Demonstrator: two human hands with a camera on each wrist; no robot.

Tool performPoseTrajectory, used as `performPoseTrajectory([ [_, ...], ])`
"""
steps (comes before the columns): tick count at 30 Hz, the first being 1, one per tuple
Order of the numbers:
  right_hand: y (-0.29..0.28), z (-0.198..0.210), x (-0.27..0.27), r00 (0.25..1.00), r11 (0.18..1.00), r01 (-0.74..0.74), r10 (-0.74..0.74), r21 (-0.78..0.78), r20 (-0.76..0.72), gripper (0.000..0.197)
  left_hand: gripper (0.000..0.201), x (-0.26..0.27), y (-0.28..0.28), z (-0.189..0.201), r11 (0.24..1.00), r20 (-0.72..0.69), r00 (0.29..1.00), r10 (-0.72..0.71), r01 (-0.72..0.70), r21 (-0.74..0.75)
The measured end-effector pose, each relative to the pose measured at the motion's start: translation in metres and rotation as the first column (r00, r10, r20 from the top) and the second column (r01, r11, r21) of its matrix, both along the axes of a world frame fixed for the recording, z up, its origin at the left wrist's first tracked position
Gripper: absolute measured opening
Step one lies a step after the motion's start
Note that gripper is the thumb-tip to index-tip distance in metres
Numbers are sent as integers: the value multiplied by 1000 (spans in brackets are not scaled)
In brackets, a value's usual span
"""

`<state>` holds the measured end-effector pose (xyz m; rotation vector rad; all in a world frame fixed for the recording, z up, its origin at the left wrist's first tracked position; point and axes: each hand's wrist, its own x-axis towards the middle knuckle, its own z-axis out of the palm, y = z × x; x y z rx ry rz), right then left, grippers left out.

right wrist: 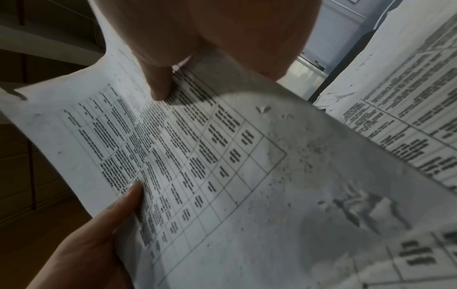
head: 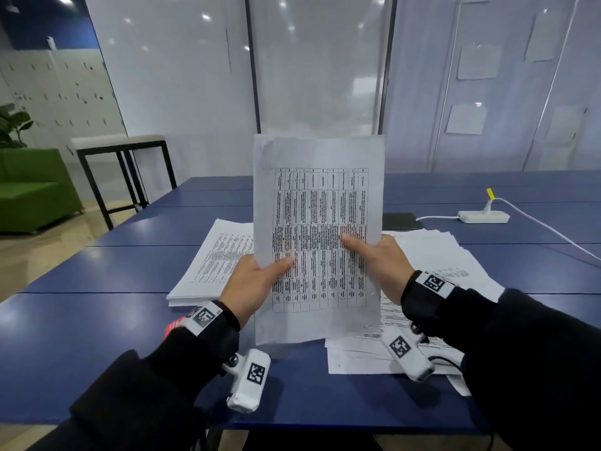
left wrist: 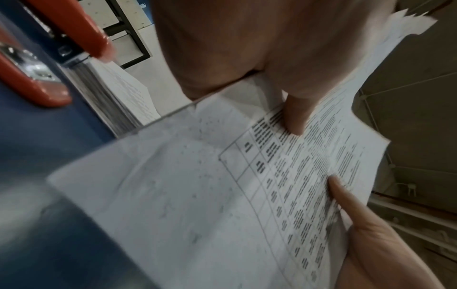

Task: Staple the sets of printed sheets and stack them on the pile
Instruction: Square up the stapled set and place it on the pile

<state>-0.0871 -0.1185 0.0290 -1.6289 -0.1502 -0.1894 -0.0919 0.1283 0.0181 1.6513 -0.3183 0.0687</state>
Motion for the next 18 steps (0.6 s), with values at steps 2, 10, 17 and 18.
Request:
performPoseTrajectory([
  [2, 4, 3, -7, 1000, 1000, 8, -8, -1, -19, 87, 23, 0, 5, -2, 999, -63, 998, -28, 25, -44],
  [10, 6, -34, -19, 978, 995, -81, 91, 60, -189, 59, 35, -13, 24, -33, 994, -254, 962, -102, 87, -70],
  [17, 34, -31, -18, 941, 968, -231, 247, 95, -232, 60, 39, -25, 52, -13, 975, -257, 966, -31, -27, -220],
  [18, 42, -30, -18, 935, 962, -256, 270, 92, -231, 63, 35, -29, 58, -12, 978, -242, 970, 11, -61, -202],
])
